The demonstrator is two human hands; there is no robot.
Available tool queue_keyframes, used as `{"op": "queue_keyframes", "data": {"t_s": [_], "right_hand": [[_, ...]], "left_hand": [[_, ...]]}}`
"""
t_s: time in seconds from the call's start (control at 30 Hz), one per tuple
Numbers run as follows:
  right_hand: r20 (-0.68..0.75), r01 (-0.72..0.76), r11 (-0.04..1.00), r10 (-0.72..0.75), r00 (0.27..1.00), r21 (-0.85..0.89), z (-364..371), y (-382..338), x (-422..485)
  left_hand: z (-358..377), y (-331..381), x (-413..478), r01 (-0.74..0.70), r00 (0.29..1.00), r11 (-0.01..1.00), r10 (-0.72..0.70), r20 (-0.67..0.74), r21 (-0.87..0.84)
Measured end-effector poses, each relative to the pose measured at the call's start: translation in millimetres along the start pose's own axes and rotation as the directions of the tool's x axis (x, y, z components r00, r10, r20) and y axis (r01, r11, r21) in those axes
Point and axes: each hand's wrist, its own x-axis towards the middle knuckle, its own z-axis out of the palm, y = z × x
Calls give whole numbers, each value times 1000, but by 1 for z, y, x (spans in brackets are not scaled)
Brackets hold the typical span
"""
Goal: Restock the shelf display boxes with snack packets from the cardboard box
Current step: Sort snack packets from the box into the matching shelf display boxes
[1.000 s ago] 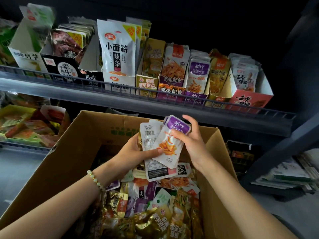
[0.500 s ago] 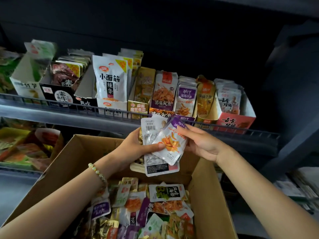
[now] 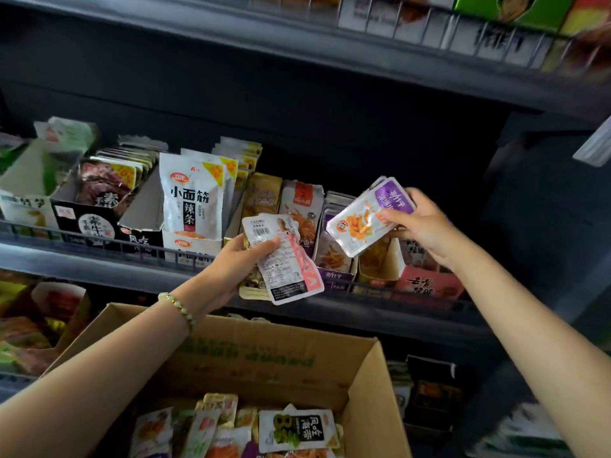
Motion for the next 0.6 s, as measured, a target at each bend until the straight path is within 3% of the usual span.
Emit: {"op": "queue_keyframes", "data": {"t_s": [0.13, 0.3, 0.47, 0.6], "right_hand": [[51, 66, 929, -51, 997, -364, 7, 10, 32], [268, 178, 823, -33, 963, -539, 32, 28, 42], [207, 240, 728, -137, 969, -642, 41, 51, 39], [111, 281, 562, -316, 942, -778, 43, 47, 29]], "left_hand": [[-2, 4, 13, -49, 999, 997, 49, -7, 51], [-3, -1, 18, -36, 999, 995, 35, 22, 91], [-2, -8, 18, 1, 999, 998, -3, 37, 65], [5, -12, 17, 2, 999, 1000, -3, 41, 31]]}}
